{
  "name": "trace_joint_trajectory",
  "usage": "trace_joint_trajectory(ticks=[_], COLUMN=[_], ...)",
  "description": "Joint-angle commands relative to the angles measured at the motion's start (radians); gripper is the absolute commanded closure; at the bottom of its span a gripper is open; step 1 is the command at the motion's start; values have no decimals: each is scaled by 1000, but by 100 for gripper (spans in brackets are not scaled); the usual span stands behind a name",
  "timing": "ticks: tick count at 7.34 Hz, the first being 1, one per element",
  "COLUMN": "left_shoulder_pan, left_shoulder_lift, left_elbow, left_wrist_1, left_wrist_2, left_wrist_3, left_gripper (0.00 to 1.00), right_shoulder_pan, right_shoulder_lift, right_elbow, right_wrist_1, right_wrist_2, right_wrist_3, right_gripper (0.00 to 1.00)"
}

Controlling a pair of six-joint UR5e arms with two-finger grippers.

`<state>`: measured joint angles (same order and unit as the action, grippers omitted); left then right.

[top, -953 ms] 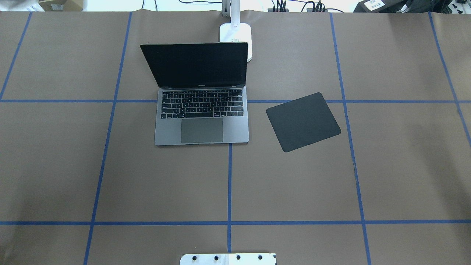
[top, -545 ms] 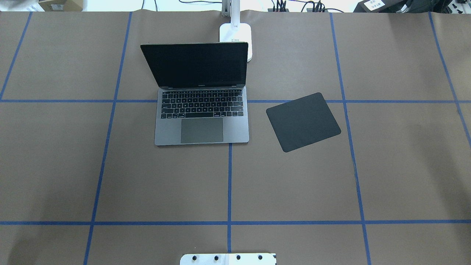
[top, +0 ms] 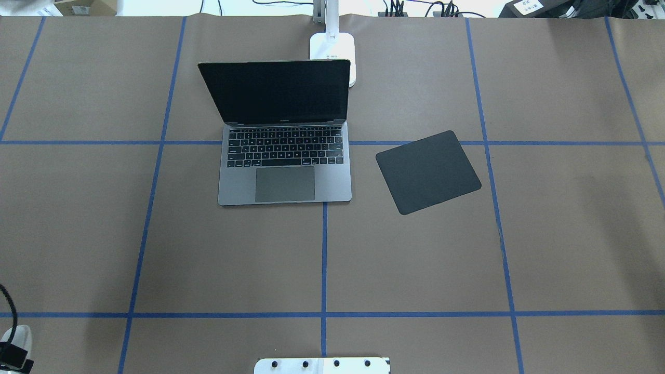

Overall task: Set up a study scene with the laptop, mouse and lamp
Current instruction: 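Carry the white mouse in the left gripper across toward the mouse pad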

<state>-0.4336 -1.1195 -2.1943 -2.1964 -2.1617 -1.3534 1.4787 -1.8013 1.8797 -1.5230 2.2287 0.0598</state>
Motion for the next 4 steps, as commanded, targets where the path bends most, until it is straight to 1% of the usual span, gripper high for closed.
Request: trace_joint_trajectory(ticks=[1, 2, 3, 4], left_shoulder_pan=[-45, -60, -76, -83], left_shoulder_lift=[-324, -534, -768, -971], left_elbow=[-19, -7, 51, 144], left_wrist_1=[345, 556, 762, 885], left_wrist_2=[2, 9, 14, 16], left_wrist_3=[8, 10, 11, 10], left_gripper=[76, 76, 76, 76], right_shoulder_pan=[0, 0, 0, 0], right_shoulder_lift=[0, 0, 0, 0], right_elbow=[-2, -2, -4, -4], right_wrist_1=[-2, -3, -3, -3], right_wrist_2=[2, 2, 2, 3], right_wrist_3=[0, 0, 0, 2], right_gripper=[0, 0, 0, 0])
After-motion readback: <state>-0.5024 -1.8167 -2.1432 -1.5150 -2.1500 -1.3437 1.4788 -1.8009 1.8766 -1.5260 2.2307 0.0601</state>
